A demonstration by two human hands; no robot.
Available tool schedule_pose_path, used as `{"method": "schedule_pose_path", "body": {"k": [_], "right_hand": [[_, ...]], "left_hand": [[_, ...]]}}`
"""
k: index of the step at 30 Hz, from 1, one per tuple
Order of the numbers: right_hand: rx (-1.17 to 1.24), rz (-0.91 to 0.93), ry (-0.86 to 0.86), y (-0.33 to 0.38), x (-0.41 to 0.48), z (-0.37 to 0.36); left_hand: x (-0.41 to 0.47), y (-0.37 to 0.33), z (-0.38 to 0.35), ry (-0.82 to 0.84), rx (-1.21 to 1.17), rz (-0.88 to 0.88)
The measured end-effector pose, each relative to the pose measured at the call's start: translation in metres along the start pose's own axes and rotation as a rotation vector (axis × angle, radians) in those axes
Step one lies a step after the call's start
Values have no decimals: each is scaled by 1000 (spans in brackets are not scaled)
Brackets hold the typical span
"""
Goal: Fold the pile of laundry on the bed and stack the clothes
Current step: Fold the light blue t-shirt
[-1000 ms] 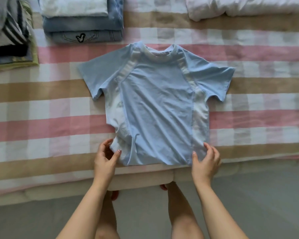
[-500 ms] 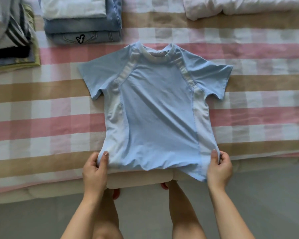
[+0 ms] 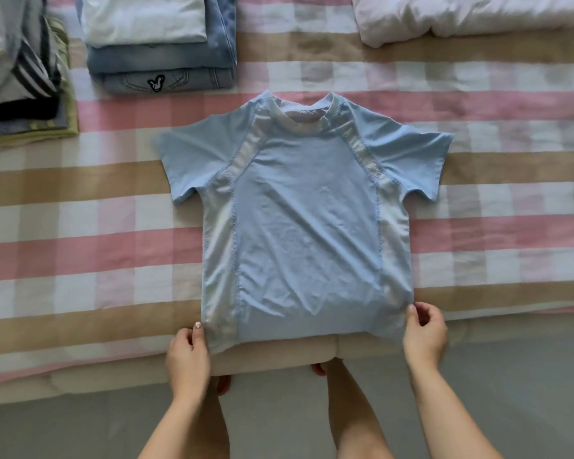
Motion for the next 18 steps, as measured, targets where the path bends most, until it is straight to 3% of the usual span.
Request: {"method": "schedule_pose_path", "body": {"k": [3, 9, 18], "right_hand": [[45, 82, -17, 26, 7, -2], [165, 249, 28, 106, 26, -19], [142, 132, -20, 145, 116, -39]], "left_hand": [[3, -26, 13, -115, -43, -74], [-6, -154, 1, 53, -242, -391], [-7, -323, -92, 218, -265, -599]]}}
Point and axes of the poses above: each hand's wrist, its own x-axis towards the middle knuckle, its own z-axis out of the back of the hand, y = z × x, the point moved 8 cm from there along x, towards the middle knuckle, and after that the axes turned 11 degrees about x, right-handed, at the moved point
